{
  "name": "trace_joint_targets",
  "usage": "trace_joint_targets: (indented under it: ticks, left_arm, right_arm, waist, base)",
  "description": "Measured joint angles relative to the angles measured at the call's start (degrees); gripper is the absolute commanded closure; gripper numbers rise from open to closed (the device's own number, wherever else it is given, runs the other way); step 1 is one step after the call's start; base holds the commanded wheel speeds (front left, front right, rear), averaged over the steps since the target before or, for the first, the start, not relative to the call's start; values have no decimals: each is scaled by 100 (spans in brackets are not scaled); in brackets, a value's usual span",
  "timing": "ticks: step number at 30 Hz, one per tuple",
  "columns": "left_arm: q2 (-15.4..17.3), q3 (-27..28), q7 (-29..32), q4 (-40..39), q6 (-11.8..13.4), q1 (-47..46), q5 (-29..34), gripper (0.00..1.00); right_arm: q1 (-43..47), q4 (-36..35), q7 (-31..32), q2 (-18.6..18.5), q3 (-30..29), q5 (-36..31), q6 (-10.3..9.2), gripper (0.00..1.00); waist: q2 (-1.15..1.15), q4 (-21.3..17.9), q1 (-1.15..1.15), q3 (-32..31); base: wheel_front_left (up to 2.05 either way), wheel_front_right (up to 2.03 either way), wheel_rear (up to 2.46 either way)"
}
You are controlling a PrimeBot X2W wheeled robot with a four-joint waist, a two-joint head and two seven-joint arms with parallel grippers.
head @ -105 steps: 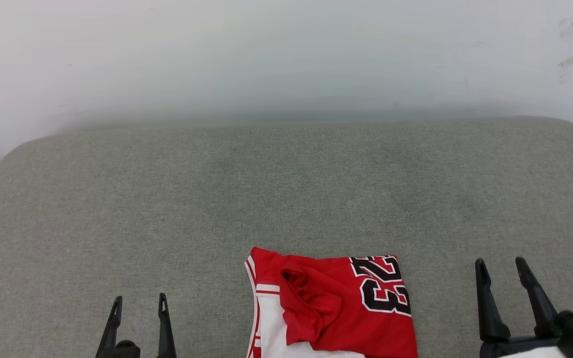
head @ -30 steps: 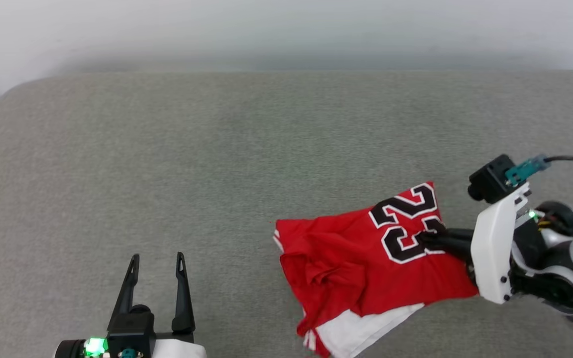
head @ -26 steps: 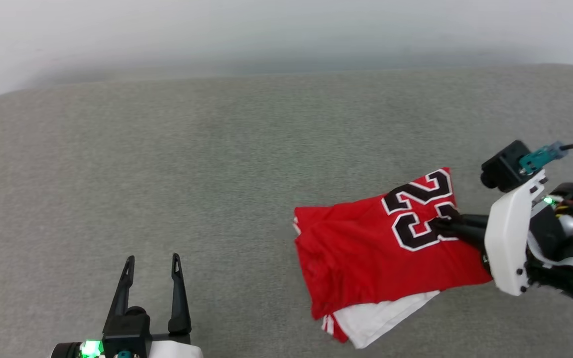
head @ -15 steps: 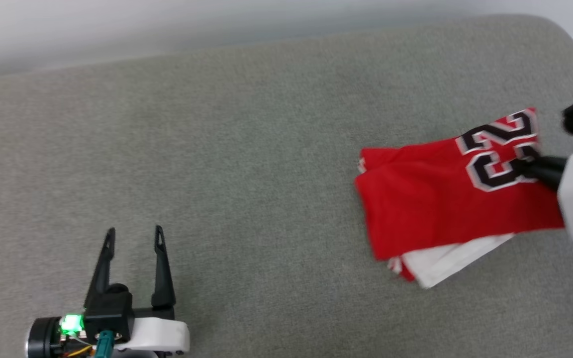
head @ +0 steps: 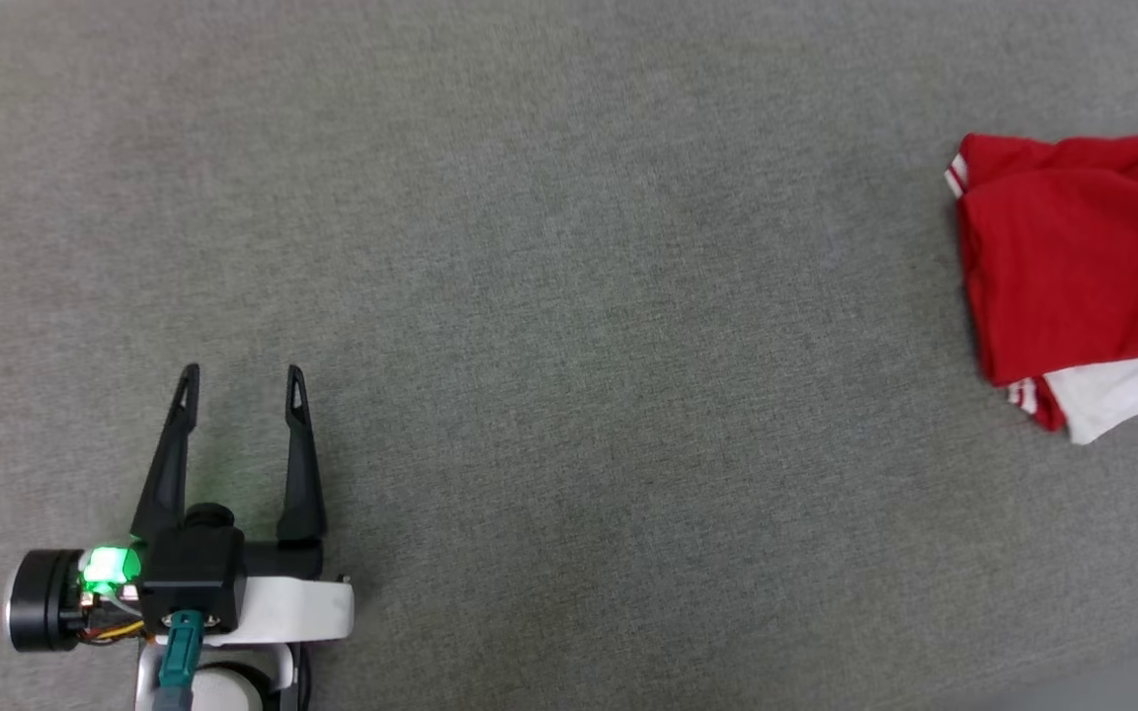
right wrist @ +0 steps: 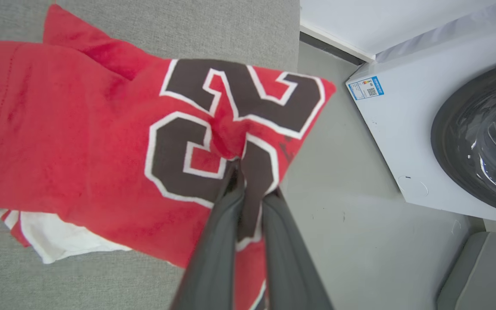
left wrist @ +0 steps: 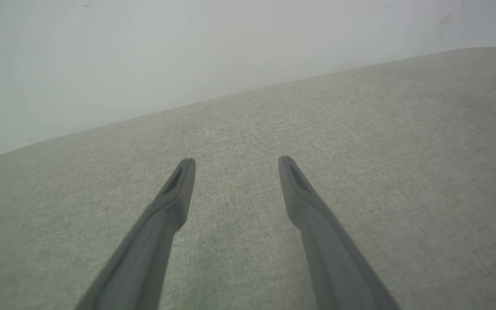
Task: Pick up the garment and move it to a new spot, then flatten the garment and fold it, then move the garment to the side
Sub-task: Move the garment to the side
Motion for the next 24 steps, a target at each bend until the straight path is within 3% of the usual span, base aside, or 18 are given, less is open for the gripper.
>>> trace_joint_targets:
  ticks: [14,15,16,17,24]
  left_arm:
    - [160,-130,0,-158,158,-231,-13,0]
    - [155,-134,0,-144,176,-230,-24,0]
    - [145,-140,0,-127,198,-226,-46,0]
    - [130,-151,0,-114,211,-215,-54,0]
    - [-11,-274,0,-63,302,14,-129,0]
  right_arm:
    - [-428,1606,-597,617,-495,-594,0,100]
    - [-441,1707,-598,691,-528,-627,0,95]
    - [-449,1816,-605,765,-575,-657,1,44]
    - [-469,1897,-667,820,-608,-719,0,0]
    - [-666,2153,-1585,926,-795,-1742,0,0]
  waist:
    - [0,56,0,441]
    - [0,59,0,405]
    - [0,62,0,359]
    - [0,65,0,304]
    - [0,132,0,-246]
  base:
    - [0,0,0]
    - [0,0,0]
    - [0,0,0]
    - [0,0,0]
    - [0,0,0]
